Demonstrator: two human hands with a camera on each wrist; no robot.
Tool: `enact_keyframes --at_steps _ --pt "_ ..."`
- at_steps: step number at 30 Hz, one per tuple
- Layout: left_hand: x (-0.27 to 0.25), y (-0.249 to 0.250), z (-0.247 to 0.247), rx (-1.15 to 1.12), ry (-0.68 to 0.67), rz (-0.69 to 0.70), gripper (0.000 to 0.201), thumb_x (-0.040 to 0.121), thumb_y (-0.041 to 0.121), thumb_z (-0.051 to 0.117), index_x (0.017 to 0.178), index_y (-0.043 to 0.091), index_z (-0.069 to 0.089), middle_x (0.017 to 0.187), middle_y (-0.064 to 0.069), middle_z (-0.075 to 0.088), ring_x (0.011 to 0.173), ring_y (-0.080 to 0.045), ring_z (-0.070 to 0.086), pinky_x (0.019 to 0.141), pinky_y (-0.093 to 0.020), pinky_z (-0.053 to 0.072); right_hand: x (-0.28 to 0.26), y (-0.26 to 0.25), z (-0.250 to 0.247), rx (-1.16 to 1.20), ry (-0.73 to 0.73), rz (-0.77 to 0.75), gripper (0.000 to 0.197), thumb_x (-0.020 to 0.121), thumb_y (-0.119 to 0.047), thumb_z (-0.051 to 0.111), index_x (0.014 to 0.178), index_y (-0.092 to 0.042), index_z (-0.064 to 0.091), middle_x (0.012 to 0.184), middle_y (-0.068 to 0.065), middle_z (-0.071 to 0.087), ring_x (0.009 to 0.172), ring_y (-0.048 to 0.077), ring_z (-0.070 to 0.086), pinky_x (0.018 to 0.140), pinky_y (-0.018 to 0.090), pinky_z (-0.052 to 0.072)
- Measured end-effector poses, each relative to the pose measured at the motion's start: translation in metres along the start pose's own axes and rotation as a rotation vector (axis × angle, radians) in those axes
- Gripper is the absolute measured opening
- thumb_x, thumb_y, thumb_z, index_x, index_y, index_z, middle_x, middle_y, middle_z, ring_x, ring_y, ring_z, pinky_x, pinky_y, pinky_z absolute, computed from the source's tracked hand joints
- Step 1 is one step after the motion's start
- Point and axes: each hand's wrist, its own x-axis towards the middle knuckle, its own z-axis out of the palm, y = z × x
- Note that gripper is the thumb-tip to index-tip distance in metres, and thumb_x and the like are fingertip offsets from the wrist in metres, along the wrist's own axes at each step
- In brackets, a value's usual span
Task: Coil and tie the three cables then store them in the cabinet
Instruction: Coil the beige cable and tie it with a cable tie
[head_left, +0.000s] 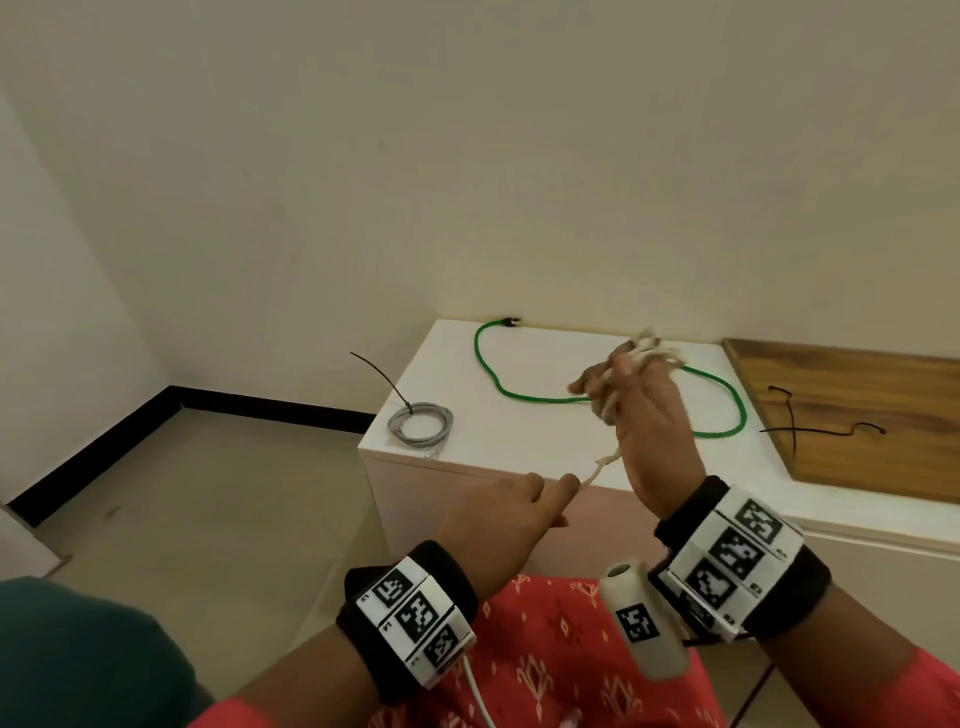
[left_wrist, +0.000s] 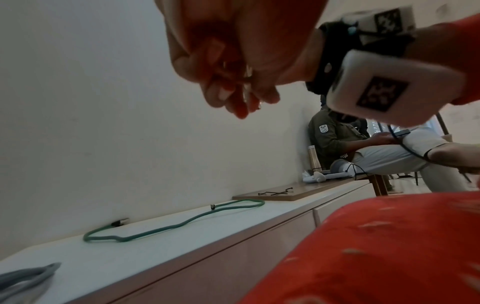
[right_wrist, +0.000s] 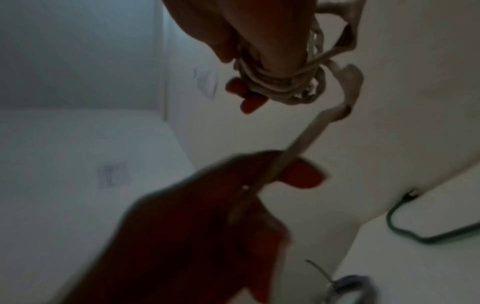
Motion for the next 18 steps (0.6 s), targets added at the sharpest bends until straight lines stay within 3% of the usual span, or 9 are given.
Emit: enact_keyframes --at_steps 3,5,7,10,14,16,18 --pt "0.0 -0.003 -0.01 0.099 0.113 0.077 0.026 0.083 0.035 0.041 0.091 0.02 0.06 0.058 0.004 0.059 0.046 -0.013 0.055 0.037 -0.018 0.037 -0.006 0.013 -0.001 -0.516 -0.197 -0.054 0.022 0.097 -0.021 0.036 0.076 -0.021 0.044 0.068 -0.006 0.054 0.07 0.013 0.057 0.078 0.029 0.046" --pt "0.003 -0.006 -0.014 0.146 0.221 0.131 0.029 0.082 0.039 0.045 0.075 0.018 0.064 0.055 0.004 0.057 0.043 -0.012 0.053 0.037 -0.021 0.035 -0.009 0.015 -0.001 -0.839 -0.407 -0.014 0.019 0.096 -0.021 0.039 0.079 -0.016 0.044 0.067 -0.007 0.053 0.065 0.009 0.052 0.071 0.027 0.04" --pt "0.006 -0.011 -0.019 0.147 0.313 0.148 0.029 0.08 0.045 0.048 0.074 0.018 0.057 0.055 0.002 0.057 0.041 -0.013 0.053 0.037 -0.022 0.037 -0.012 0.015 0.0 -0.995 -0.574 0.046 0.017 0.096 -0.021 0.039 0.084 -0.01 0.044 0.068 -0.005 0.051 0.06 0.002 0.045 0.062 0.024 0.034" --pt "0.006 -0.02 -0.025 0.157 0.379 0.073 0.041 0.074 0.06 0.045 0.08 0.02 0.041 0.05 0.003 0.056 0.037 -0.011 0.052 0.033 -0.019 0.036 -0.011 0.011 -0.002 -1.0 -0.707 0.171 0.031 0.097 -0.029 0.034 0.074 -0.012 0.044 0.063 -0.003 0.053 0.058 0.004 0.046 0.059 0.018 0.033" --pt "0.01 -0.03 -0.032 0.086 0.311 -0.052 0.045 0.069 0.064 0.044 0.075 0.02 0.04 0.043 0.005 0.055 0.034 -0.009 0.049 0.034 -0.015 0.03 -0.007 0.005 -0.006 -0.686 -0.839 0.323 0.043 0.093 -0.042 0.038 0.069 -0.008 0.052 0.045 -0.008 0.052 0.047 0.007 0.047 0.054 0.012 0.038" --pt "0.015 -0.029 -0.035 -0.156 0.221 -0.117 0.042 0.068 0.057 0.051 0.074 0.016 0.048 0.048 0.005 0.055 0.039 -0.01 0.048 0.04 -0.018 0.032 -0.006 0.003 -0.007 -0.631 -0.869 0.39 0.038 0.086 -0.045 0.05 0.066 -0.013 0.049 0.036 -0.008 0.048 0.038 0.005 0.047 0.05 0.018 0.043" --pt "0.02 -0.029 -0.04 -0.593 0.054 -0.303 0.032 0.072 0.047 0.06 0.075 0.017 0.05 0.054 0.004 0.051 0.042 -0.007 0.043 0.043 -0.019 0.033 -0.003 0.001 -0.013 -0.598 -0.833 0.457 0.039 0.078 -0.047 0.054 0.06 -0.014 0.047 0.034 -0.006 0.045 0.034 0.006 0.048 0.045 0.023 0.042"
